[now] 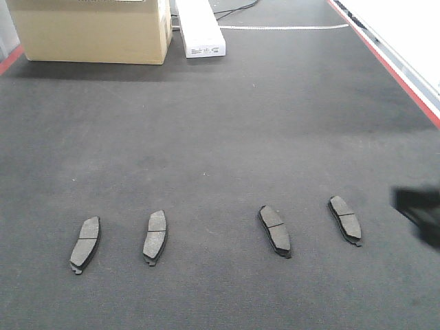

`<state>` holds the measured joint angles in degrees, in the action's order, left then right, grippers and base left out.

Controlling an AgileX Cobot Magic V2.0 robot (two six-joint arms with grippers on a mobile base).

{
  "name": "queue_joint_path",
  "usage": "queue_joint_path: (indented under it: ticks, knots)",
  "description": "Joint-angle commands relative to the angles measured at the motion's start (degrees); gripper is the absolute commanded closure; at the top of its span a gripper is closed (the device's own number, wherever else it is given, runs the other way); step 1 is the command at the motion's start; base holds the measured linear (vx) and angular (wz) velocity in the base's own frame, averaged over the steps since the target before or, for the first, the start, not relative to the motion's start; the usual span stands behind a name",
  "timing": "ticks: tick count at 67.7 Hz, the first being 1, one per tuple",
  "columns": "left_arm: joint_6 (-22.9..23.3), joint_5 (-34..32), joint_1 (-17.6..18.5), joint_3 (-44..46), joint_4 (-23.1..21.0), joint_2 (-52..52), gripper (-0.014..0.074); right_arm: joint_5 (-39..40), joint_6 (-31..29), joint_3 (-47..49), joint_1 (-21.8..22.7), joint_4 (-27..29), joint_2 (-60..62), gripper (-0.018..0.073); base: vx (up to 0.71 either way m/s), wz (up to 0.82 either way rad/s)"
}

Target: Move and align brake pads A on conveyor

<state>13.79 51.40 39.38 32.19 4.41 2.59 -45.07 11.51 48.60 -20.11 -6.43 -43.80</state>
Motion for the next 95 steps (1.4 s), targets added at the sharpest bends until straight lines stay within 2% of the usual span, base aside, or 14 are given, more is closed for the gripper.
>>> queue_joint_path:
  ticks: [1, 10, 24, 48, 53, 57, 61, 64, 67, 77, 95]
  knots:
    - [0.1, -4.4, 0.5, 1.2, 0.1, 1.0, 0.0199, 5.3, 0.0, -3.3, 0.0, -1.1, 7.7, 0.0054, 0.0, 0.0]
    - [0.1, -4.7, 0.5, 1.2, 0.3, 1.0, 0.0199, 8.9, -0.6, -11.3, 0.0, -1.1, 19.2, 0.0054, 0.0, 0.0]
    - [0.1, -5.7, 0.5, 1.2, 0.5, 1.0, 0.0199, 14.3, -6.1, -20.4, 0.0, -0.8, 31.9, 0.0054, 0.0, 0.0]
    - [0.1, -5.8, 0.5, 1.2, 0.5, 1.0, 0.0209, 25.3, -5.8, -27.1, 0.0, -0.9, 35.5, 0.0057, 0.0, 0.0]
    - [0.2, -6.0, 0.5, 1.2, 0.3, 1.0, 0.0272, 25.6, -5.8, -27.0, 0.0, -0.9, 35.5, 0.0109, 0.0, 0.0]
    - [0.2, -6.8, 0.5, 1.2, 0.3, 1.1, 0.0385, 25.6, -5.8, -27.0, 0.0, -0.9, 35.5, 0.0198, 0.0, 0.0]
    - [0.2, -8.1, 0.5, 1.2, 0.3, 1.1, 0.0517, 25.6, -5.8, -27.0, 0.0, -0.9, 35.5, 0.033, 0.0, 0.0]
    - [0.1, -9.7, 0.5, 1.2, 0.3, 1.1, 0.0606, 25.9, -5.6, -27.0, 0.0, -0.9, 35.5, 0.0463, 0.0, 0.0]
    - [0.1, -11.7, 0.5, 1.2, 0.3, 1.1, 0.0605, 26.3, -5.6, -27.0, 0.0, -0.8, 35.5, 0.0577, 0.0, 0.0]
    - [0.1, -16.9, 0.5, 1.2, 0.4, 1.1, 0.0604, 25.9, -5.4, -27.0, 0.0, -0.2, 35.5, 0.0571, 0.0, 0.0]
    - [0.1, -17.0, 0.5, 1.2, 0.4, 1.1, 0.0603, 25.9, -5.5, -27.0, 0.0, -0.2, 35.5, 0.0571, 0.0, 0.0]
